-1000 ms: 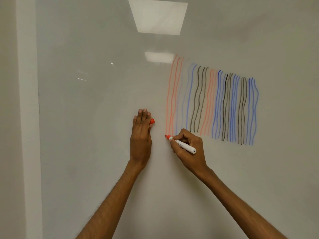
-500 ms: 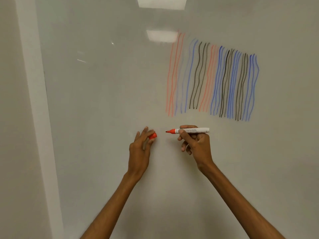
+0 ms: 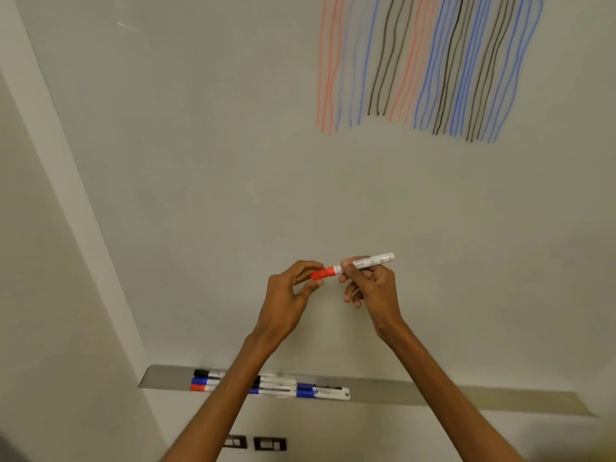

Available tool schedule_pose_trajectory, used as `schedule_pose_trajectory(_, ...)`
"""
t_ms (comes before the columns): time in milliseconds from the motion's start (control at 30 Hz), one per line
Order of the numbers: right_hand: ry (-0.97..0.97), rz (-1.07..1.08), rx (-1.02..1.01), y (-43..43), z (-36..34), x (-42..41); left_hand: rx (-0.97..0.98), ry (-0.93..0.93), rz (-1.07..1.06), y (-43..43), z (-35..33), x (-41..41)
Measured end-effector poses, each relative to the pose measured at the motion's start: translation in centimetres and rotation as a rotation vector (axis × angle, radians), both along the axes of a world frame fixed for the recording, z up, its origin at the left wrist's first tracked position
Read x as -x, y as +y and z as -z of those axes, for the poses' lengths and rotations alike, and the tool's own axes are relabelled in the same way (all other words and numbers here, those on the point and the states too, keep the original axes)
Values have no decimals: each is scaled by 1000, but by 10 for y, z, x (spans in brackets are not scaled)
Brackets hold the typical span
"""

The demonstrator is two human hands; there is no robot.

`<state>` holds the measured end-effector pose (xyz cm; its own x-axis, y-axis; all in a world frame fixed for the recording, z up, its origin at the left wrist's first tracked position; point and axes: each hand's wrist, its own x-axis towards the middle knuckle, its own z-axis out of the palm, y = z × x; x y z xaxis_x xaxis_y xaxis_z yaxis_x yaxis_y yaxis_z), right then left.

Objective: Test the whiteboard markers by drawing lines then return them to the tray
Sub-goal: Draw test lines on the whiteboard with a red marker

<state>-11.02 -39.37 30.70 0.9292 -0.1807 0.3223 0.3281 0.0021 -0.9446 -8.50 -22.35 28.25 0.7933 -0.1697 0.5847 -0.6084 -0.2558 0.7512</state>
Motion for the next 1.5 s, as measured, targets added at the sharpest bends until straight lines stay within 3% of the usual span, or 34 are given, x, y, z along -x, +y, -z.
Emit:
schedule_pose_trajectory(300, 142, 113, -87, 2, 47, 12, -225, 83, 124, -7, 38, 11)
schedule_pose_trajectory(667, 283, 186, -240, 12, 93, 15, -324, -38, 122, -12, 85, 5)
schedule_pose_trajectory(933, 507, 88, -128, -21, 167, 13, -486, 204, 99, 3, 151, -20)
schedule_pose_trajectory(1067, 490, 110, 59, -41, 198, 5, -560, 309, 91, 2, 185, -29)
schedule_pose_trajectory(1200, 382, 63, 557, -48, 238, -7, -631, 319, 66, -7, 213, -32)
schedule_pose_trajectory(1267, 367, 32, 706, -46, 258, -12, -685, 329, 39, -13, 225, -34)
schedule_pose_trajectory(1500, 448, 78, 836, -42, 303, -32, -716, 406, -58, -15, 262, -36)
